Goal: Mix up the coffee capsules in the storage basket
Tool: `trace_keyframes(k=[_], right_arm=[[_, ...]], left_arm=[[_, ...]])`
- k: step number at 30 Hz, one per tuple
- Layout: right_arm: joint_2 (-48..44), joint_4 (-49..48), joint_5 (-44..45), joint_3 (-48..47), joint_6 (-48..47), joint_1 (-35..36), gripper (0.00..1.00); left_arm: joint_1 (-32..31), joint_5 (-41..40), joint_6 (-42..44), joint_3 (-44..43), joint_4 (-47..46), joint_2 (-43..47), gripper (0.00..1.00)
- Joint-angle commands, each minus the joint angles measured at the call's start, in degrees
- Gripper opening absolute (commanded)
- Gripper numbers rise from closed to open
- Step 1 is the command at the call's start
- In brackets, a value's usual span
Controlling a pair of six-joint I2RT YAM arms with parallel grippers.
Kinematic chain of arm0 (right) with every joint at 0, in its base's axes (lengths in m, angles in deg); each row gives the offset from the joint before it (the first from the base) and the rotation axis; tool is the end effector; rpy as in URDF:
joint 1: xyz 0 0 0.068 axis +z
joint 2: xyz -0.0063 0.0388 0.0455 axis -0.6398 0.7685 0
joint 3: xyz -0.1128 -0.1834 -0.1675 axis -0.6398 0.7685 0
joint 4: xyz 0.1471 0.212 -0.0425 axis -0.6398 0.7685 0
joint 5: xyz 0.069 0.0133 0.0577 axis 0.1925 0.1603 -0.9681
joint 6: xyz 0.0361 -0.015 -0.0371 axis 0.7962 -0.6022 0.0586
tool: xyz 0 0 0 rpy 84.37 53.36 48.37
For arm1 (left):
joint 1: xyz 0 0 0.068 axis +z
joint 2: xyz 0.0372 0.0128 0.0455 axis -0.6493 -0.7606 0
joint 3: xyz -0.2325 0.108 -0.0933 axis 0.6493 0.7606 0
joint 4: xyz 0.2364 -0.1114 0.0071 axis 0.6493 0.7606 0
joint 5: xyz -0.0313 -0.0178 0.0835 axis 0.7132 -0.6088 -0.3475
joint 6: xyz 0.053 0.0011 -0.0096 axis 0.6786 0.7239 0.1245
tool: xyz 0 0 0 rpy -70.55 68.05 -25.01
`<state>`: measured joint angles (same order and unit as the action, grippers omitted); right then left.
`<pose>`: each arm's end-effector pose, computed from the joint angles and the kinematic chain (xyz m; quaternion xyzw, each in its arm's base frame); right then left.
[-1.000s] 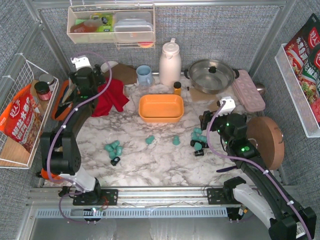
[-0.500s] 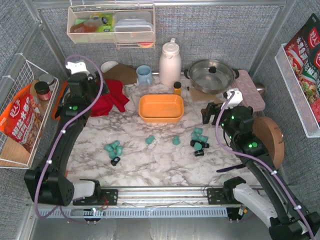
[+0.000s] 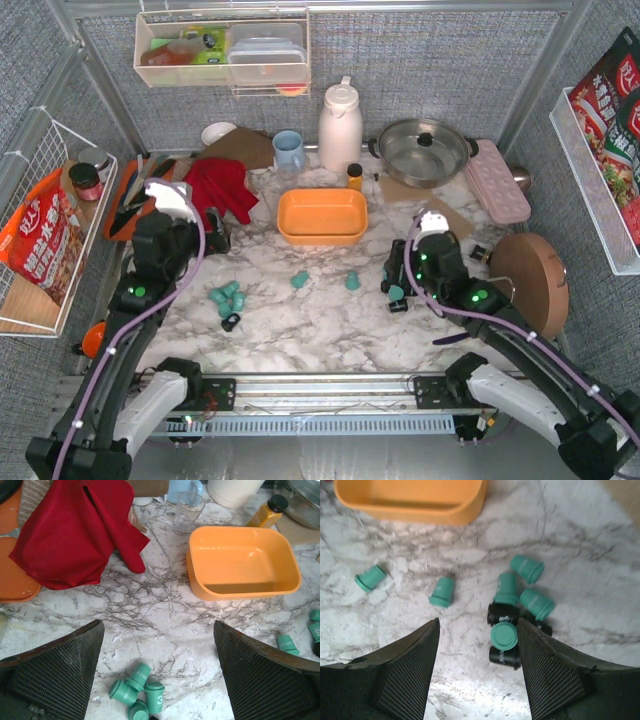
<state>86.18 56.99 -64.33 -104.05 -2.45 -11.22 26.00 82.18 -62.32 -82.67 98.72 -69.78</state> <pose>0.1687 0.0832 0.2964 -0.0059 0.8388 0.1394 0.5263 0.1903 -0.0491 0.3457 0.0050 0.7995 -0.1446 0.5830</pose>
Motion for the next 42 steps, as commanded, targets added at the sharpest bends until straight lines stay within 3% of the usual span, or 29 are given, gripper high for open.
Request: trace_keyframes(k=[1,7,19,42], right_arm=[[3.14,-5.08,9.61,3.12,9.23,6.66,0.68],[13.03,-9.84,15.51,1.24,12.84,13.61,0.69],[29.86,-13.29,17.33,-3.02,18.91,16.22,0.73],[44.72,-12.45,12.86,-7.99,19.70,16.61,0.67]], left_arm=[[-0.02,0.13,-0.63,5.15,-6.76,5.47,0.99],[-0.02,-2.25,-1.04,8.91,-9.45,10.19,0.99],[-0.02,-2.72,-0.60,10.81,-9.06,13.28,0.99],[-0.02,-2.45,-0.48,10.99,-9.00,12.93,0.99]])
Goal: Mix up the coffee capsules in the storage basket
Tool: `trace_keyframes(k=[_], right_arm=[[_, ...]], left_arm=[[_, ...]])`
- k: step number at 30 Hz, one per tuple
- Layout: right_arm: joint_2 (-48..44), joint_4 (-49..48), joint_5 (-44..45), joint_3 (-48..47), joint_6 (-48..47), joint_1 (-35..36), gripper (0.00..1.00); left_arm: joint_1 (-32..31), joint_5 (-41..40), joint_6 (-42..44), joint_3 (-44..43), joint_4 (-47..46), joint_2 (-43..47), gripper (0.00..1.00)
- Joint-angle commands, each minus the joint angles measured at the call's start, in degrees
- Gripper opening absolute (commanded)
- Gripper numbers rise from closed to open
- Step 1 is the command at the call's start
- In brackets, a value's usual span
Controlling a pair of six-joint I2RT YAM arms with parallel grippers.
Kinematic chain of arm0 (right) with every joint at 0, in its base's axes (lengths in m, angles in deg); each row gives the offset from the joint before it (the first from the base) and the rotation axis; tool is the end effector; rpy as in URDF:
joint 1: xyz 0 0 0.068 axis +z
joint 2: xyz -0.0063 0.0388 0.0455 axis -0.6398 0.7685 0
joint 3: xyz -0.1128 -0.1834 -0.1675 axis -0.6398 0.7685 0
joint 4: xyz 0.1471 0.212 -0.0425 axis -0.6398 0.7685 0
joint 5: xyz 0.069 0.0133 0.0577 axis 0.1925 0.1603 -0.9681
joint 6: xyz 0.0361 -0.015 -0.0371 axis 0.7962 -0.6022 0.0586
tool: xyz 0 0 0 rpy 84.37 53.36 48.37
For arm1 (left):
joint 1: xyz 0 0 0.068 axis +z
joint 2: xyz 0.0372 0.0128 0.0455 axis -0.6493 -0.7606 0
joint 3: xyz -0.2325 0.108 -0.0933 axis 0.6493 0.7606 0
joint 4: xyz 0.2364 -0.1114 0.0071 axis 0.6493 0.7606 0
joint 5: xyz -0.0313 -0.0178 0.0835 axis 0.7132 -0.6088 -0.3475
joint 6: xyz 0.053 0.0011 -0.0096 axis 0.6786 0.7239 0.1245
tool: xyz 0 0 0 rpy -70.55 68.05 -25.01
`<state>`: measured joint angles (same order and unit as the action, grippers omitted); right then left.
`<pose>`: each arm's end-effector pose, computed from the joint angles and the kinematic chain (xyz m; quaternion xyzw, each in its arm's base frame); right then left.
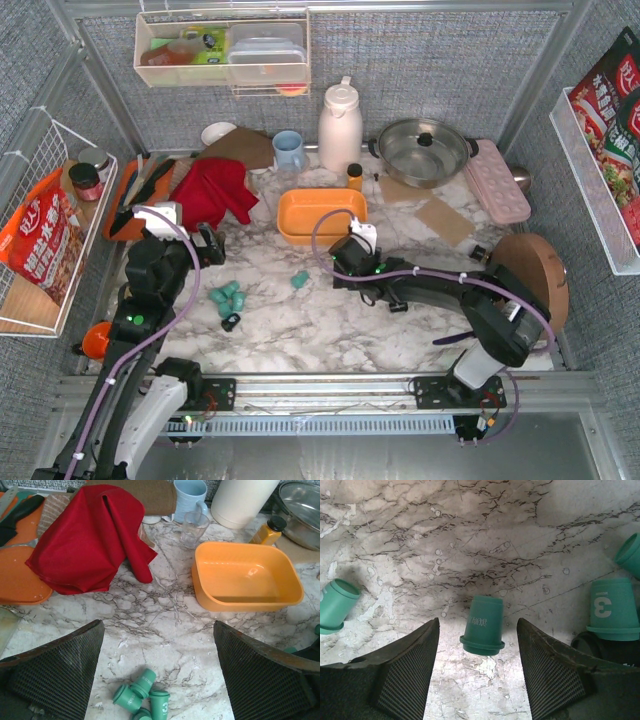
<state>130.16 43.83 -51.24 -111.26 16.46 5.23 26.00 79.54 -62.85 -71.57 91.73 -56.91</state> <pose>0.2341 0.2126 0.1775 0.0288 0.9146 0.0807 0.3952 0.1532 -0.0378 0.3261 -0.0142 0.7511 -0.1452 0.6439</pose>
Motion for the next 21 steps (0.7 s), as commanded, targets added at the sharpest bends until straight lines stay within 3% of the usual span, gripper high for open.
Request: trace_keyframes(k=[1,21], right_arm=[[0.87,0.77,-0.22,-0.79,0.81,0.15,0.67],[3.46,2.13,0.32,-1.05,1.85,0.16,0.57]], left_arm=[[-0.07,0.19,0.05,-0.05,-2.00,0.08,0.99],[-0.02,0.28,0.00,0.06,-2.09,0.26,0.99]])
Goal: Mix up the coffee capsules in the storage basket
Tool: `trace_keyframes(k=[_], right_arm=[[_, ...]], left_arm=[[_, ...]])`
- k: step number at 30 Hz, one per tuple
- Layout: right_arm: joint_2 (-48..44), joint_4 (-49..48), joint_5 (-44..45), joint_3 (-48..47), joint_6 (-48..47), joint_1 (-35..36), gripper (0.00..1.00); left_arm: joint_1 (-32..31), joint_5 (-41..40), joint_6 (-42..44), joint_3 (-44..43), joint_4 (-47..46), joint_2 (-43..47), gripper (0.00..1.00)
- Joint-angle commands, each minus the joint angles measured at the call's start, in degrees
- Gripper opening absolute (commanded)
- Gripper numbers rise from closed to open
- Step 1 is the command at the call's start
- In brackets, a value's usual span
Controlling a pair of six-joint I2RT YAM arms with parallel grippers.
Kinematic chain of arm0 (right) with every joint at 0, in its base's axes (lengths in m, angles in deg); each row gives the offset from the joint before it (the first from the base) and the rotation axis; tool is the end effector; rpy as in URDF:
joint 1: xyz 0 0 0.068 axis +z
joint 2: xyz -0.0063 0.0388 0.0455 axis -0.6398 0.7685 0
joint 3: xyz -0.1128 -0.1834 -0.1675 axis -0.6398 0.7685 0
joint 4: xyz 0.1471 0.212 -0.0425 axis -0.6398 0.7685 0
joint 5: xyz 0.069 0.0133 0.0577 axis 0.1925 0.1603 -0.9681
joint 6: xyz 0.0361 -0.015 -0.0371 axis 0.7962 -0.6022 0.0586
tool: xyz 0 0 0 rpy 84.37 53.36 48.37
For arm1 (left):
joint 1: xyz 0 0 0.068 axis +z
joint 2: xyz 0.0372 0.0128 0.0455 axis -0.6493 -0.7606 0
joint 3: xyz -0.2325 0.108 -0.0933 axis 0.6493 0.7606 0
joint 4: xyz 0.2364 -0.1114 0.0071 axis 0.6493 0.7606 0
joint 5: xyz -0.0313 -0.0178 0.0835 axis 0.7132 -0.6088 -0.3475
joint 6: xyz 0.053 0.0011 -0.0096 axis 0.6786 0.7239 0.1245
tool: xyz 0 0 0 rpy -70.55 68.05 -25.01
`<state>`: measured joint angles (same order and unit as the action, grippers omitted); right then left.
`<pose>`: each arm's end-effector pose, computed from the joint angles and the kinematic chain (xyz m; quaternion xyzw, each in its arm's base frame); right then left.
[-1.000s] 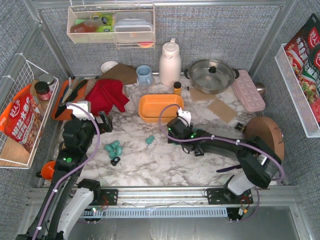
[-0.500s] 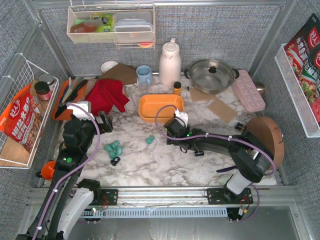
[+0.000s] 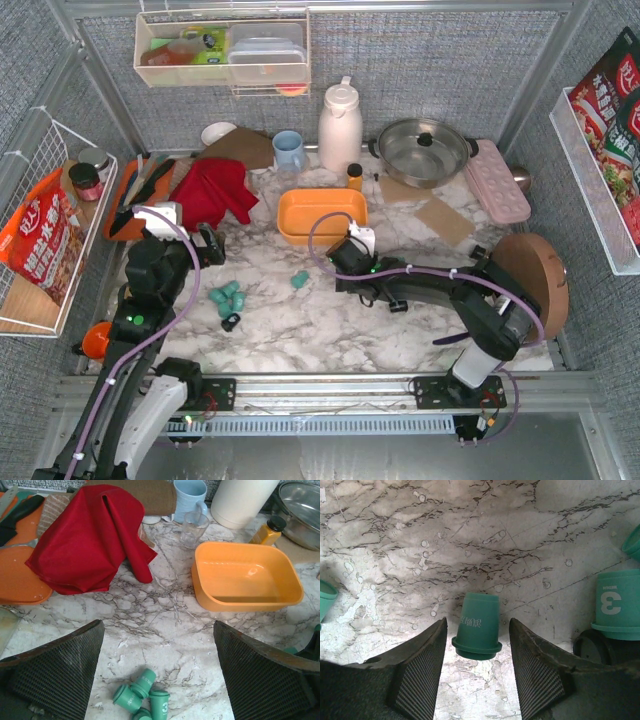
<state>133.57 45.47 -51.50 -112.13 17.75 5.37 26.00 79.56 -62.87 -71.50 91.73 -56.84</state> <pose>0.2364 0.2162 0.1621 0.0292 0.9264 0.0626 0.3700 0.1530 -0.0378 0.3258 -0.0142 0.7511 -0.1454 0.6438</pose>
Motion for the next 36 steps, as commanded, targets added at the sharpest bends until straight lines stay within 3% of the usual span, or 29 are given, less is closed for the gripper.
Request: trace_keyframes(k=[1,13,25,31,36], right_arm=[[0.10,0.57,0.58,-0.18,0.58,0.01,0.56],[-0.99,1.71,1.50,-0.36,0.07,0.02,0.43],[-3.47,2.52,2.36,-0.28,-1.78,-0.06,0.38],[-7.75,2.58,2.21,-0.81,-9.42,-0.06,0.36],[-13.12,2.19,-5.09,-2.39,-23.98,-0.61,0.35]], left_arm=[[-0.02,0.28,0.02,0.03,-2.05,0.22,0.99],[-0.02,0.35,0.03,0.07,-2.18,0.35,0.99],[-0.07,0.42,0.02,0.20,-2.24,0.39,0.99],[-0.02,2.72,-0.14,0.73,-3.44,-0.32,0.99],[-0.07,9.04,-1.41,1.01,-6.57,-3.03,0.99]])
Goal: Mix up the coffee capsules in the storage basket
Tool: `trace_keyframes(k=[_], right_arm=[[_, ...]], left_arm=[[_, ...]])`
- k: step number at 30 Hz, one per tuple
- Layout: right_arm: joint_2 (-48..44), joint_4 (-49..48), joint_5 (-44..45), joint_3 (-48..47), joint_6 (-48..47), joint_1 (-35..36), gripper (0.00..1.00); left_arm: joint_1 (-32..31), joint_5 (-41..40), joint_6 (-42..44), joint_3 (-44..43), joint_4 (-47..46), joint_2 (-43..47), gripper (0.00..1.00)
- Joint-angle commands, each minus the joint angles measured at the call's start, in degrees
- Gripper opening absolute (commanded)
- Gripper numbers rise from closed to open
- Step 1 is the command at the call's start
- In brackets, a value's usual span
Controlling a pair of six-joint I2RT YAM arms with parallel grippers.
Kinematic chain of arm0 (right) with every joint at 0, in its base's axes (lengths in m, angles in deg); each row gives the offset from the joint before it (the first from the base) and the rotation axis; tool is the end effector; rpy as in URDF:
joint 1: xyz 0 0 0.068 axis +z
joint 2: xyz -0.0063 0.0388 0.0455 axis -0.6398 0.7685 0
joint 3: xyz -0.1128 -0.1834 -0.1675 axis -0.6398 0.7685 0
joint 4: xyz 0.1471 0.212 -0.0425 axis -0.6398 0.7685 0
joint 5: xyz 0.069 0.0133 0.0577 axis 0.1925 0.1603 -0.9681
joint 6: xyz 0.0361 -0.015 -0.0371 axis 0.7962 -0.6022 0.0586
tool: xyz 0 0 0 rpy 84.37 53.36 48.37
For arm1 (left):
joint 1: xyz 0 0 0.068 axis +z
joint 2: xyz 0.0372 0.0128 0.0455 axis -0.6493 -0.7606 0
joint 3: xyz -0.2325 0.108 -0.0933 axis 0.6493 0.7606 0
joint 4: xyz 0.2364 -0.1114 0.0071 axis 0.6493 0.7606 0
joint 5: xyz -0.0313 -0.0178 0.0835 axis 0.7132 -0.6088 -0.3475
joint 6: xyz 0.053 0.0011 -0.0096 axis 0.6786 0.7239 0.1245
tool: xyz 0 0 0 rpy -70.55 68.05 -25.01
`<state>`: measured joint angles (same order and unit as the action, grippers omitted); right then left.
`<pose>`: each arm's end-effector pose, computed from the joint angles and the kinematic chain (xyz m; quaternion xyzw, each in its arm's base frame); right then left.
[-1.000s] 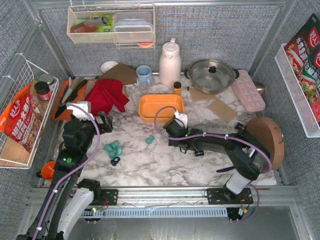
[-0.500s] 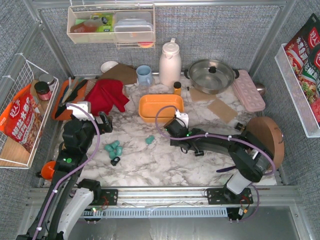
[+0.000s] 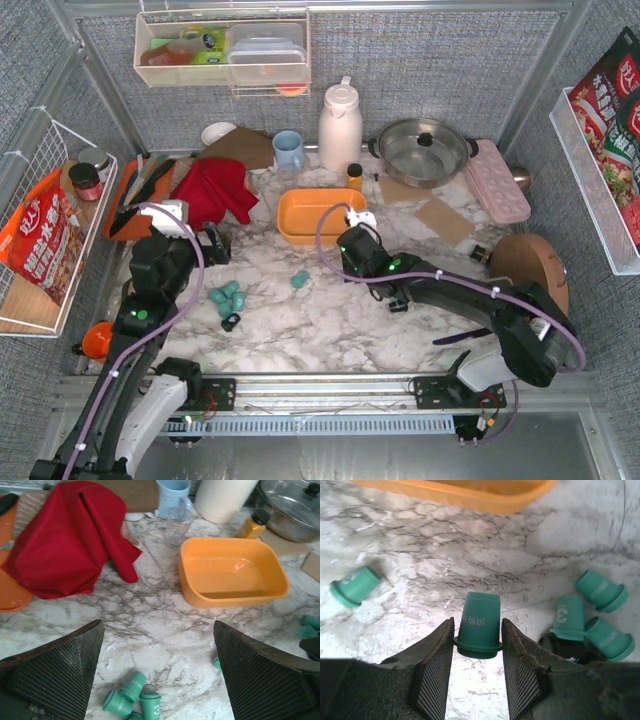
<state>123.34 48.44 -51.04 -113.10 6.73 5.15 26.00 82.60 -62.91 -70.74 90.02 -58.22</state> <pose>0.2271 0.2049 0.2160 -0.0387 0.9018 0.0668 0.4253 0.1585 -0.0412 0.3210 0.0031 0.7538 -0.1643 0.6363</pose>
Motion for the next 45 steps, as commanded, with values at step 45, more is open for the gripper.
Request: trace_keyframes(k=[45], right_arm=[[-19.80,8.09,-53.34,-8.45,-46.64,-5.90,0.26]], left_arm=[[-31.84,27.92,63.36,9.00,-53.15,-36.44,0.74]])
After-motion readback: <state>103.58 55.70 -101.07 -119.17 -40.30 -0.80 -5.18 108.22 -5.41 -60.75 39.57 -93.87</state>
